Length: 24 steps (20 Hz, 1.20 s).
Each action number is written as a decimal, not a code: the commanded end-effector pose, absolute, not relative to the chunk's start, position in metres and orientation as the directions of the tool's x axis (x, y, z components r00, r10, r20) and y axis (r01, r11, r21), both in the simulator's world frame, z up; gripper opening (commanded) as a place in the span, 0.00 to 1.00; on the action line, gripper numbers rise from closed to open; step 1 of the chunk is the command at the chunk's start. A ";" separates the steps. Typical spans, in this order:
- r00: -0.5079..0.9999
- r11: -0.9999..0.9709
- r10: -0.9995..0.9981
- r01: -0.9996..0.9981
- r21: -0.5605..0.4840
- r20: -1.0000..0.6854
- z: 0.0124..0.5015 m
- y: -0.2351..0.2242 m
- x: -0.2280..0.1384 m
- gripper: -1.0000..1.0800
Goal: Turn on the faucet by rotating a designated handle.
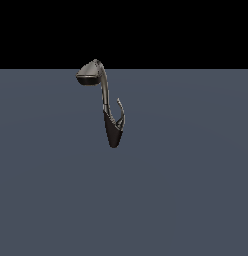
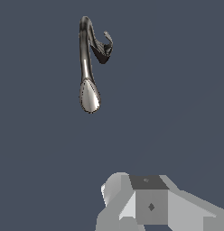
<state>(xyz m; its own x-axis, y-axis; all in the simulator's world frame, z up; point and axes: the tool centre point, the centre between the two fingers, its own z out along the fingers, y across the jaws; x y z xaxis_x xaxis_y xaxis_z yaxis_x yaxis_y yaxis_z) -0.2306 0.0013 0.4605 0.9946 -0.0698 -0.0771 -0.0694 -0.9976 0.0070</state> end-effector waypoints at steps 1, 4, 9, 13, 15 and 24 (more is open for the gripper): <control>0.991 -0.994 -0.102 -0.104 -0.017 -0.088 0.457 0.005 -0.220 0.00; 0.983 -0.986 -0.151 -0.158 -0.053 -0.106 0.450 0.010 -0.204 0.00; 0.954 -0.953 -0.257 -0.277 -0.121 -0.154 0.435 0.018 -0.170 0.00; 0.915 -0.909 -0.347 -0.382 -0.169 -0.204 0.419 0.024 -0.141 0.00; 0.891 -0.880 -0.390 -0.435 -0.189 -0.233 0.411 0.027 -0.126 0.00; 0.733 -0.706 -0.566 -0.668 -0.236 -0.377 0.364 0.032 -0.062 0.00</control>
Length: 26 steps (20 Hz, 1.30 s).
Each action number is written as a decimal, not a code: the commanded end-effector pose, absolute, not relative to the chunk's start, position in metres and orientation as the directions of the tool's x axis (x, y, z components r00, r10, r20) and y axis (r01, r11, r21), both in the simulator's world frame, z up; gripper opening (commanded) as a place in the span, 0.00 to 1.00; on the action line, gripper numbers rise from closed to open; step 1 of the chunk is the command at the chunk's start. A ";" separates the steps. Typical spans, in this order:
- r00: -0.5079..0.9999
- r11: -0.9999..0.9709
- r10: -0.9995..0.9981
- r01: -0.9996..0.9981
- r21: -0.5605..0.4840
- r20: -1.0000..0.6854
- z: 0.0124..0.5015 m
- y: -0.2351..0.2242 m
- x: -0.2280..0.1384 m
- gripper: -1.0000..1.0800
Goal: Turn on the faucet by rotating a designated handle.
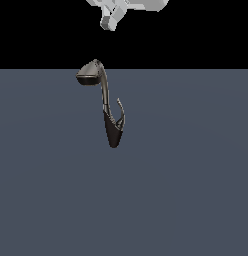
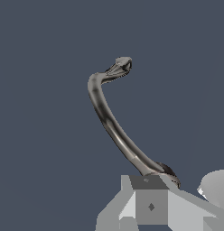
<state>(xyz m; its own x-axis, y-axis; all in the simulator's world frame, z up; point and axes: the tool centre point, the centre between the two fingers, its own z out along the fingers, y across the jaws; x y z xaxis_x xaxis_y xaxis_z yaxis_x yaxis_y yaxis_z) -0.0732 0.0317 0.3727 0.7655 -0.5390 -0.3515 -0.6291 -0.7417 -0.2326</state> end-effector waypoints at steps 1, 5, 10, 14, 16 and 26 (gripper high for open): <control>0.710 -0.682 -0.583 -0.692 -0.236 -0.394 0.358 0.032 -0.056 0.00; 0.611 -0.579 -0.642 -0.783 -0.229 -0.463 0.332 0.032 -0.029 0.00; 0.466 -0.434 -0.697 -0.879 -0.197 -0.546 0.295 0.028 0.002 0.00; 0.336 -0.309 -0.721 -0.939 -0.153 -0.605 0.263 0.024 0.025 0.00; 0.273 -0.249 -0.727 -0.960 -0.128 -0.630 0.248 0.022 0.034 0.00; 0.050 -0.045 -0.715 -0.999 -0.025 -0.697 0.191 0.011 0.062 0.00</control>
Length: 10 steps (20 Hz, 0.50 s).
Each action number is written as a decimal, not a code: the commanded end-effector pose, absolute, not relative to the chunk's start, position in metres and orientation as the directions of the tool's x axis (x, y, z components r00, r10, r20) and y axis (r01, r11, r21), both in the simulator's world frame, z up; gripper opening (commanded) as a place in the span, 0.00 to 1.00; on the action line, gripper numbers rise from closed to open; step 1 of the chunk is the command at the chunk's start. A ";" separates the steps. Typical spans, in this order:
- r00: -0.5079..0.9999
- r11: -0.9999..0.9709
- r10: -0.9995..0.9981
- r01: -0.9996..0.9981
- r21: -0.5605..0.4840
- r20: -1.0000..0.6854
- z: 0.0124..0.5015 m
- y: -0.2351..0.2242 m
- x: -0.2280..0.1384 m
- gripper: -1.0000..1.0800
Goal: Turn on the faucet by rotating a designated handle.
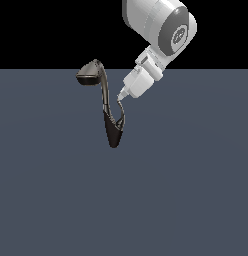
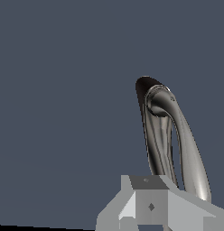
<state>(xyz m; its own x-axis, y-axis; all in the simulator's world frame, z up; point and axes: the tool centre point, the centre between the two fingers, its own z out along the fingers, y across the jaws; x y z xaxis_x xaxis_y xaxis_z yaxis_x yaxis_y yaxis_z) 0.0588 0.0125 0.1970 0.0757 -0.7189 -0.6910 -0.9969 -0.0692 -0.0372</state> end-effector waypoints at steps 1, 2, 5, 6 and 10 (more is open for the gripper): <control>0.038 -0.034 -0.713 -0.999 -0.019 -0.700 0.188 0.011 0.063 0.00; 0.027 -0.025 -0.711 -1.000 -0.013 -0.702 0.185 0.010 0.064 0.00; 0.007 -0.007 -0.708 -1.000 -0.003 -0.706 0.180 0.009 0.066 0.00; 0.004 -0.005 -0.707 -1.000 -0.001 -0.707 0.179 0.009 0.067 0.00; 0.003 -0.004 -0.707 -1.000 -0.001 -0.707 0.178 0.009 0.067 0.00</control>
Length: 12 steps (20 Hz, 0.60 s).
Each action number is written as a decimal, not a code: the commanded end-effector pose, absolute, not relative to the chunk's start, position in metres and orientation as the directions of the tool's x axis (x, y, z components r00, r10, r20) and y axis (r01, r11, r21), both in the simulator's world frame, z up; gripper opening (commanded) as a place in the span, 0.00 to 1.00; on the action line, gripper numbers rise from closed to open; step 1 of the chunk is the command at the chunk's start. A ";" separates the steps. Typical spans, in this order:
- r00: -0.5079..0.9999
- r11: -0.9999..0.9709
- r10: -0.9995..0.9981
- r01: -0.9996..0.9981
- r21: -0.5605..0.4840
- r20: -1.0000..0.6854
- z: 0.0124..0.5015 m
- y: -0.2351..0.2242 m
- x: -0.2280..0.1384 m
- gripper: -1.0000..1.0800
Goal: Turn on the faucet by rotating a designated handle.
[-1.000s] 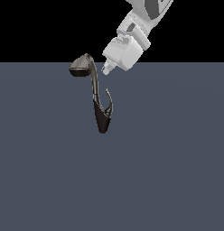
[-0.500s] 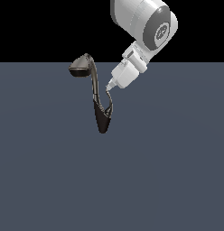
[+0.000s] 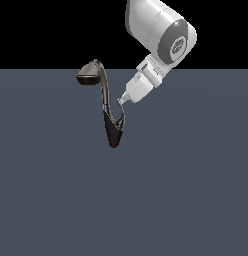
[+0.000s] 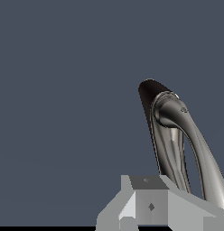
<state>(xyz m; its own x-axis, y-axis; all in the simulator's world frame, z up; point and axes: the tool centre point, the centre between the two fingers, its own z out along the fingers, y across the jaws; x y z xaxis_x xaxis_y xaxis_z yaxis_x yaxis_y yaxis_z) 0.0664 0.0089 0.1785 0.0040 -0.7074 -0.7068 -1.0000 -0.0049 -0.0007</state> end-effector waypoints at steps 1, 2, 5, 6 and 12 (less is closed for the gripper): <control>0.004 -0.005 -0.707 -1.000 -0.001 -0.707 0.178 0.009 0.066 0.00; 0.004 -0.005 -0.707 -1.000 -0.001 -0.707 0.179 0.010 0.064 0.00; 0.004 -0.005 -0.707 -1.000 -0.001 -0.707 0.181 0.012 0.056 0.00; 0.004 -0.005 -0.707 -1.000 -0.001 -0.707 0.182 0.012 0.053 0.00; 0.003 -0.004 -0.707 -1.000 -0.001 -0.707 0.185 0.016 0.036 0.00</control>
<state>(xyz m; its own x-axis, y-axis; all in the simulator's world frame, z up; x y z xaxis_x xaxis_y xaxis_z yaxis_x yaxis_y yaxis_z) 0.0419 0.0139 0.1834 0.0025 -0.7086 -0.7056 -1.0000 -0.0010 -0.0026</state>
